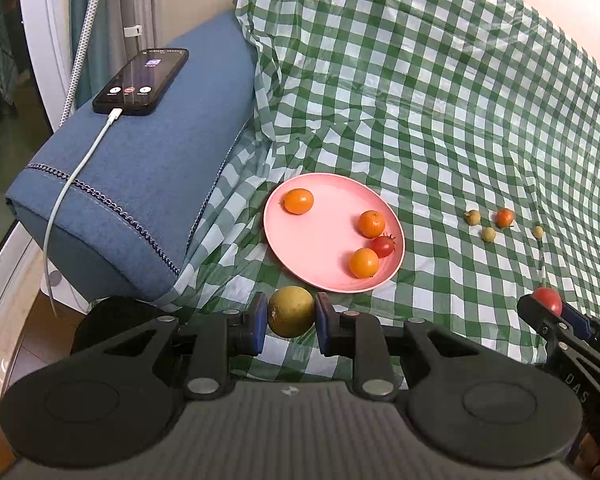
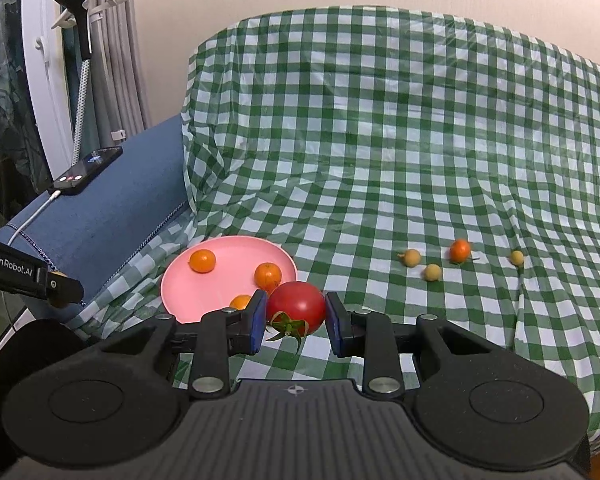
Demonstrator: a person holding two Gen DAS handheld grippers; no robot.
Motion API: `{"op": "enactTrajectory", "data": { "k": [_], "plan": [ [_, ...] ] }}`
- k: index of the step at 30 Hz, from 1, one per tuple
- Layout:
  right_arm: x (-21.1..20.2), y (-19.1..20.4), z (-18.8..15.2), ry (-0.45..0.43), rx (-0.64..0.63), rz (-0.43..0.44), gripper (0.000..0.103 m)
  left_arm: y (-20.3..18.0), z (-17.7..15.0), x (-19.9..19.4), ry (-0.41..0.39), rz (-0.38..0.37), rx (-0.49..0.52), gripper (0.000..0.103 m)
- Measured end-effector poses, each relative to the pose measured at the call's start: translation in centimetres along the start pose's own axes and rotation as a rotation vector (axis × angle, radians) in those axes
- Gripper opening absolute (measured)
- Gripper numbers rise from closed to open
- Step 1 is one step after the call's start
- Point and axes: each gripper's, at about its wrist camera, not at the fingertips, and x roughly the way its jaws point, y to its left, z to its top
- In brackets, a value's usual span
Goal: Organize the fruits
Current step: 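Carry both fruits over the pink plate and open both tools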
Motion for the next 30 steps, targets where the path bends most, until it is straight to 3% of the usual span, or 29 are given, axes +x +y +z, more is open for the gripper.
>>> {"op": "enactTrajectory", "data": {
  "k": [17, 30],
  "plan": [
    [5.6, -0.4, 0.7, 0.054, -0.009, 0.048, 0.032, -1.5, 4.6, 4.7, 0.02, 0.009, 0.036, 0.027],
    [13.5, 0.2, 1.7, 0.119, -0.06, 0.098, 0.032, -2.7, 8.1, 13.1, 0.09, 0.02, 0.084, 0.027]
  ]
}}
